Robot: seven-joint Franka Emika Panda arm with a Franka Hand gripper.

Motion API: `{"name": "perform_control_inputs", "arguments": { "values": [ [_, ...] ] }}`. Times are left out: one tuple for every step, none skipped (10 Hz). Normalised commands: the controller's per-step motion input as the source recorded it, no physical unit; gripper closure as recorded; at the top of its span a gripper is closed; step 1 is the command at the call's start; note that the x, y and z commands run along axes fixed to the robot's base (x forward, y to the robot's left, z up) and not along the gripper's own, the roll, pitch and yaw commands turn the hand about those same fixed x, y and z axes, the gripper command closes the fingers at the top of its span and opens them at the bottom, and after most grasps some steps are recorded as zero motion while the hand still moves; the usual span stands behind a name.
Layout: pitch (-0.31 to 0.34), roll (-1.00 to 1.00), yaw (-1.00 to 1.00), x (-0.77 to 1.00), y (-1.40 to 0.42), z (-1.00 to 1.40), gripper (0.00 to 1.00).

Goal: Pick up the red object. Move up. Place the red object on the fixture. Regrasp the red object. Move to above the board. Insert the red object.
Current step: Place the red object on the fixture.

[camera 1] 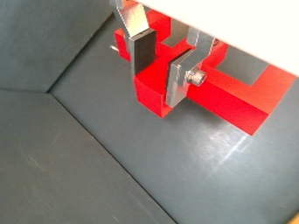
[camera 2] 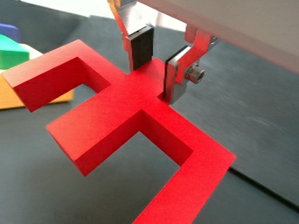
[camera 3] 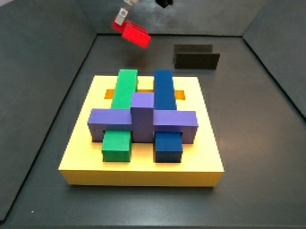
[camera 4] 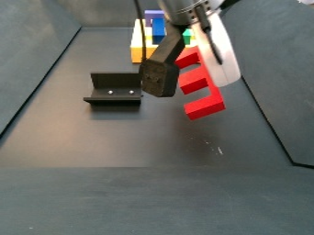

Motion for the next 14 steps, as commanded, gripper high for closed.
{"name": "perform_control_inputs", "arguments": {
  "values": [
    [0.311,-0.21,0.55,0.49,-0.25,0.04,1.00],
    [0.283,-0.14,0.59,0.45,-0.25,0.08,1.00],
    [0.249,-0.06,0.64,0.42,-0.23,0.12,1.00],
    [0.163,0.00,0.69,0.43,-0.21,0.08,1.00],
    [0.131,0.00,0.72,0.39,-0.20,0.04,1.00],
    [0.103,0.00,0.75,0.36,-0.19,0.01,1.00],
    [0.060,0.00,0.79,0.30,-0.19,0.00,1.00],
    [0.034,0.00,0.80,0.28,-0.16,0.01,1.00],
    [0.009,0.00,0.84,0.23,-0.13,0.00,1.00],
    [0.000,0.00,0.85,0.17,-0.14,0.00,1.00],
    [0.031,-0.04,0.82,0.13,-0.12,0.09,1.00],
    [0.069,-0.13,0.77,0.12,-0.10,0.17,1.00],
    [0.069,-0.21,0.73,0.16,-0.13,0.16,1.00],
    [0.069,-0.24,0.71,0.21,-0.15,0.13,1.00]
  ]
}}
